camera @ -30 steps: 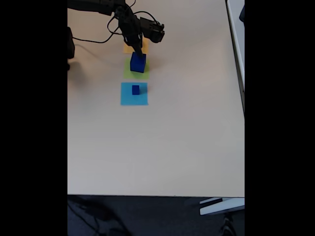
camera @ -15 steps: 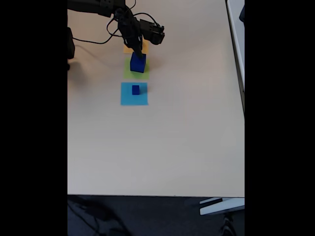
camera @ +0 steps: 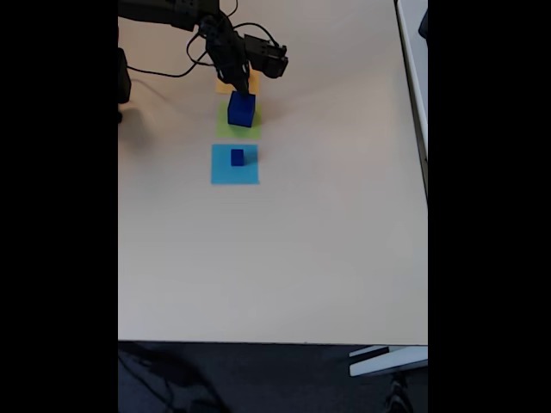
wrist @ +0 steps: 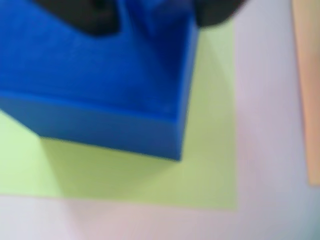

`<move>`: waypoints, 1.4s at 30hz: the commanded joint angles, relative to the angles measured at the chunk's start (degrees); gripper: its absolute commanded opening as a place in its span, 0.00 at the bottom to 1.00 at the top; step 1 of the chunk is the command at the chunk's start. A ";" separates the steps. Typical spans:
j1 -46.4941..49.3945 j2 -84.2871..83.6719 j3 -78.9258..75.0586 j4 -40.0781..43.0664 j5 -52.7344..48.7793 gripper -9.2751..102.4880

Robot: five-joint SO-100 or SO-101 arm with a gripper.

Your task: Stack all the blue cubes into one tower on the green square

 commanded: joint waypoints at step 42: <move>-1.32 4.13 -2.64 5.98 16.08 0.28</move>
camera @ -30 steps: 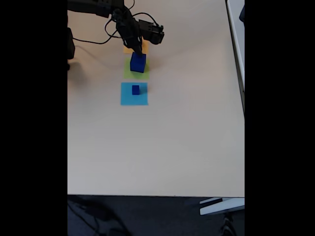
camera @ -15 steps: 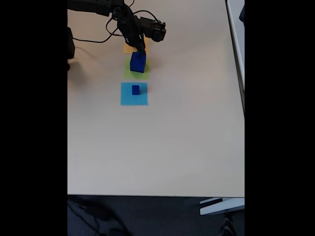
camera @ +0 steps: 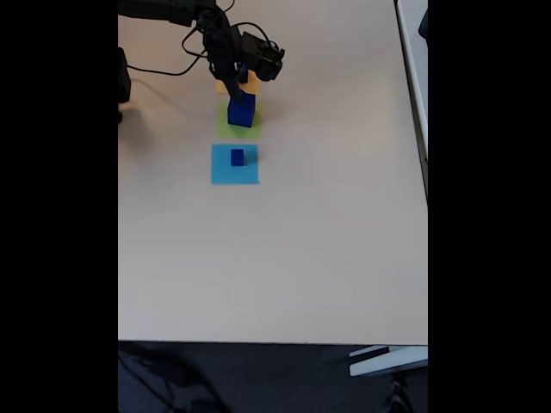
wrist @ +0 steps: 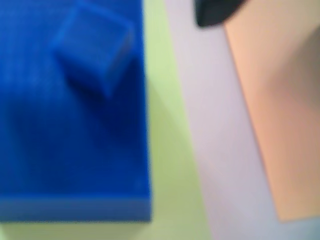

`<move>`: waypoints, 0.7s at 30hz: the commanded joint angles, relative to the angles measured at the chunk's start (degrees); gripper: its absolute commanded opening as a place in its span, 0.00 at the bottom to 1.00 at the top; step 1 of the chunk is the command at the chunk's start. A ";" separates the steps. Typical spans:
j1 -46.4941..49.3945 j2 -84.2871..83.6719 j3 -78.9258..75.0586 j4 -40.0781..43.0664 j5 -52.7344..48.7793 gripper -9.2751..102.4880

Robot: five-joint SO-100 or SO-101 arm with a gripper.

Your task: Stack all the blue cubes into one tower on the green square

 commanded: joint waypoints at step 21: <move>1.23 -0.09 -7.82 0.09 1.14 0.28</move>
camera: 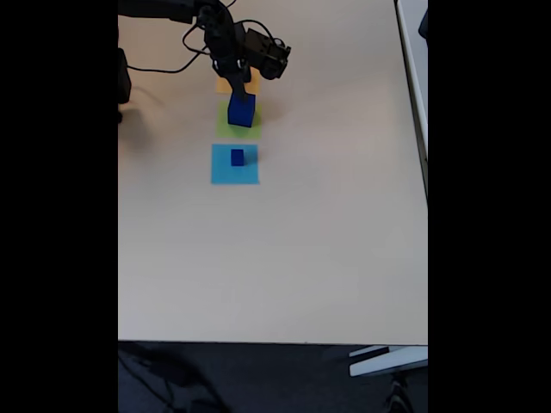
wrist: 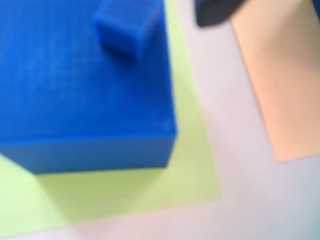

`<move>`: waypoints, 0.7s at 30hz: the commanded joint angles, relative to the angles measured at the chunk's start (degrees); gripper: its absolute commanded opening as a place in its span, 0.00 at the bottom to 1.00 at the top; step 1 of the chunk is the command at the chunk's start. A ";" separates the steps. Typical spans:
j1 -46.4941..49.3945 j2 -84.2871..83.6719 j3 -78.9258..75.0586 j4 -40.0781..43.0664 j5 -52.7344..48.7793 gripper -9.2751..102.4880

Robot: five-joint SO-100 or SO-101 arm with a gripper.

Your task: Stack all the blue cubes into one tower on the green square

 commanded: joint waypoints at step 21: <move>-0.35 -4.92 -5.19 3.34 4.22 0.30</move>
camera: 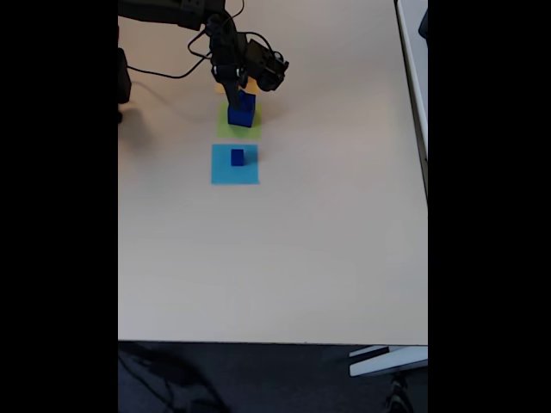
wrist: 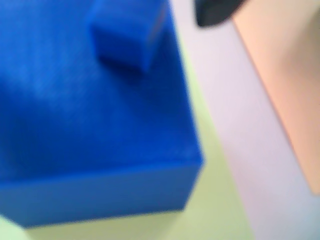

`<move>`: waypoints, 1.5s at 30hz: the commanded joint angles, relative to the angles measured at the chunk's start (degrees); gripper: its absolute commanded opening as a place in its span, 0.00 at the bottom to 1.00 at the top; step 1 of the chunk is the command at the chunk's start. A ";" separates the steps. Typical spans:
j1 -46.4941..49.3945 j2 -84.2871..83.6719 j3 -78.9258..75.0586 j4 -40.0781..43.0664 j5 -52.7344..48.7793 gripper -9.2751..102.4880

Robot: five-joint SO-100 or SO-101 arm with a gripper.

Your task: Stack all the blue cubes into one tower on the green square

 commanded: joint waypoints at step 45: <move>1.93 0.79 -2.90 1.14 -3.60 0.10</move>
